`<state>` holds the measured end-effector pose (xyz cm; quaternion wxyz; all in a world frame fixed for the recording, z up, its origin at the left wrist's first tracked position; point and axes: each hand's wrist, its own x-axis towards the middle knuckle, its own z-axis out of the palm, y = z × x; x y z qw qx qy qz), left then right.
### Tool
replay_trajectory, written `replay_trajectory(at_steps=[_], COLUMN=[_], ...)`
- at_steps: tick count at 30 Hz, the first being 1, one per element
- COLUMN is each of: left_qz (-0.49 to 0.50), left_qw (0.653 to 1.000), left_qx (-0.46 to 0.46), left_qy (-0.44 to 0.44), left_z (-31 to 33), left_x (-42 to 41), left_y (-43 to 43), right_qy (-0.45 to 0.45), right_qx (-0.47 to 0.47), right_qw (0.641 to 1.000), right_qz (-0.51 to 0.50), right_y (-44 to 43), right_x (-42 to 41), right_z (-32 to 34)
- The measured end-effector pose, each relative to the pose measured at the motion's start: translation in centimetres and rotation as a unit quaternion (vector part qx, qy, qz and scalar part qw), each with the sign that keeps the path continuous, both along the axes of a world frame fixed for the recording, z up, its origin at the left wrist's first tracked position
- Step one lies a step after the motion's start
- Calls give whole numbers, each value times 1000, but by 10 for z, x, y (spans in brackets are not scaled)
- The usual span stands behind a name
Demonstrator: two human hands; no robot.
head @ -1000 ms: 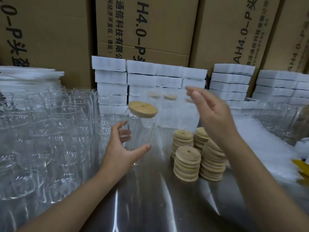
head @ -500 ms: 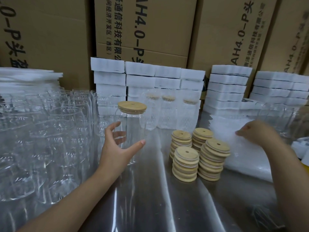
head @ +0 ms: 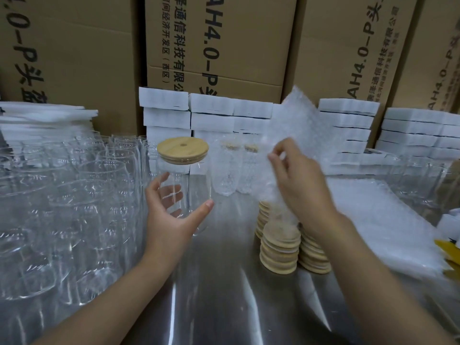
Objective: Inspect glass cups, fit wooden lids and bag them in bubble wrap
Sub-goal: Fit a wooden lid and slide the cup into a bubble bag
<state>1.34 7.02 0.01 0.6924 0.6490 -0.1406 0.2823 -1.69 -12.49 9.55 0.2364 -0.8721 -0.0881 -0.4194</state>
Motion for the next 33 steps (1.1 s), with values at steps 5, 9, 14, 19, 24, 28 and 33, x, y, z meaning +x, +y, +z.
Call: replay_trajectory(at_steps=[5,9,14,19,24,28,33], left_qz=[14,23,29,29,14,-30,-85], left_qw=[999,999,998,998,998,997,991], left_qx=[-25,-19,-12,-8,-27,-59,-94], left_qy=[-29,-42,-54,-52,-48,-48,-47], left_z=[4,6,6,5,7,10,10], left_x=[-2,-2,-2,-3,-5,-8,-12], left_y=[1,2,2,3,2,-1,-6], right_qy=[185,323,420,364,283,275,276], right_qx=[-4,15,15,46,137,200,231], right_qw=[981,944,895,918,938,926,915], right_qz=[51,64,151,148,146,161,180], right_y=[56,76,66,53,55,52,49], right_x=[27,40,32,28,30,35,34], right_z=[-48,-79,-91,-93,-97,-93,-91])
